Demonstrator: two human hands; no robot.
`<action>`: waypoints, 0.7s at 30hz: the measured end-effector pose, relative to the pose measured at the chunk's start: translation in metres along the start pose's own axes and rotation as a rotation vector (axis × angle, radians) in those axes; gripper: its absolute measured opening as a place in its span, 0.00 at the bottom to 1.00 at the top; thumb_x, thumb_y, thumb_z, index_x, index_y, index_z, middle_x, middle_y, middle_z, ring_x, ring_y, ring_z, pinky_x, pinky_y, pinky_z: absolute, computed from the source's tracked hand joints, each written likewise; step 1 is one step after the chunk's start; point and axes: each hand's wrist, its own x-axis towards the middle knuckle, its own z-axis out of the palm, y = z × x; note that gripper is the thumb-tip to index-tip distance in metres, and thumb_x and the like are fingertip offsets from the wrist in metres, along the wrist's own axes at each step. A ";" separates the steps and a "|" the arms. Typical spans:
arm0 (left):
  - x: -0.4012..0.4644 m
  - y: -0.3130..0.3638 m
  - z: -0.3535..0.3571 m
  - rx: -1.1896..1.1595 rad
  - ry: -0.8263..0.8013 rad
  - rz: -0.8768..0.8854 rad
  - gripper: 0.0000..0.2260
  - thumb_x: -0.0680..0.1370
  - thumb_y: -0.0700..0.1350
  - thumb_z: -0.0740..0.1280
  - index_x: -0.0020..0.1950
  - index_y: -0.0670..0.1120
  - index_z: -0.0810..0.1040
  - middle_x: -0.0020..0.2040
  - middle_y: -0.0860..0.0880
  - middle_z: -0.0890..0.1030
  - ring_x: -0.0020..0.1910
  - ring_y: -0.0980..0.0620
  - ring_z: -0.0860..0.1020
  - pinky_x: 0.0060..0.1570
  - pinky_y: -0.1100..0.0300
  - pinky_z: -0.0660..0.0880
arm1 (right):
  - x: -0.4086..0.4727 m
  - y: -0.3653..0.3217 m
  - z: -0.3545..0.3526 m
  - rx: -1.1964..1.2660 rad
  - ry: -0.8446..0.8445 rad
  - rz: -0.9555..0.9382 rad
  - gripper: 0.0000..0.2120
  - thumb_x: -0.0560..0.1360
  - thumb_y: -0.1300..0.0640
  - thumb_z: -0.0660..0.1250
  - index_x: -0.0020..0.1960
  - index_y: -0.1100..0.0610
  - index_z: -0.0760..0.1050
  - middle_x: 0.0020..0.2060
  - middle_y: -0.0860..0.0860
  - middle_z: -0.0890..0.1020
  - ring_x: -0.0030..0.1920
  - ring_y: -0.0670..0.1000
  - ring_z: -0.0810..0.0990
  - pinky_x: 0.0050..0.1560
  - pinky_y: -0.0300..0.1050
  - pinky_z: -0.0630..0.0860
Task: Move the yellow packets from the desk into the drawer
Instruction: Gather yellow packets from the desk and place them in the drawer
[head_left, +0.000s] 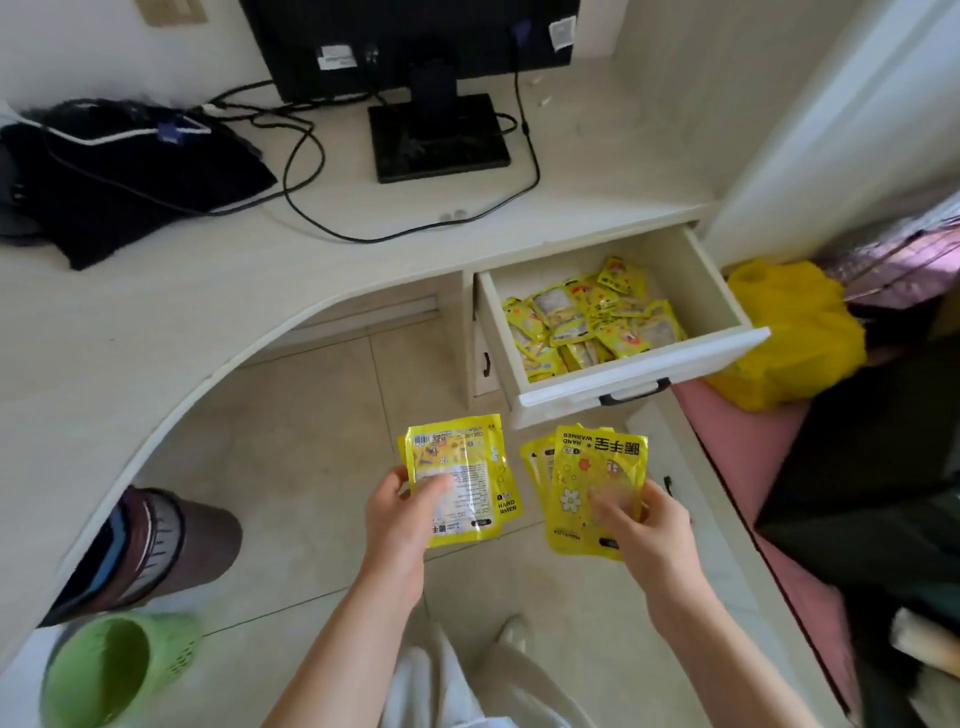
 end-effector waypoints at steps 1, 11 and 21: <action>-0.001 -0.002 0.016 0.010 -0.018 0.004 0.08 0.72 0.36 0.71 0.49 0.44 0.80 0.46 0.43 0.85 0.43 0.46 0.83 0.45 0.51 0.80 | 0.006 0.000 -0.015 0.009 0.012 0.002 0.05 0.74 0.63 0.70 0.48 0.54 0.79 0.40 0.52 0.85 0.41 0.53 0.84 0.38 0.43 0.78; 0.022 0.014 0.131 0.074 -0.129 0.005 0.09 0.72 0.36 0.72 0.51 0.44 0.80 0.48 0.43 0.85 0.47 0.44 0.84 0.50 0.47 0.80 | 0.073 -0.004 -0.099 0.064 0.147 0.023 0.06 0.74 0.62 0.69 0.50 0.56 0.79 0.43 0.53 0.85 0.40 0.51 0.84 0.38 0.43 0.78; 0.100 0.046 0.220 0.089 -0.139 -0.056 0.10 0.70 0.40 0.75 0.50 0.46 0.81 0.47 0.46 0.86 0.50 0.44 0.83 0.59 0.41 0.75 | 0.180 -0.061 -0.122 0.024 0.190 0.036 0.07 0.74 0.63 0.69 0.51 0.56 0.79 0.44 0.54 0.85 0.44 0.54 0.84 0.43 0.50 0.81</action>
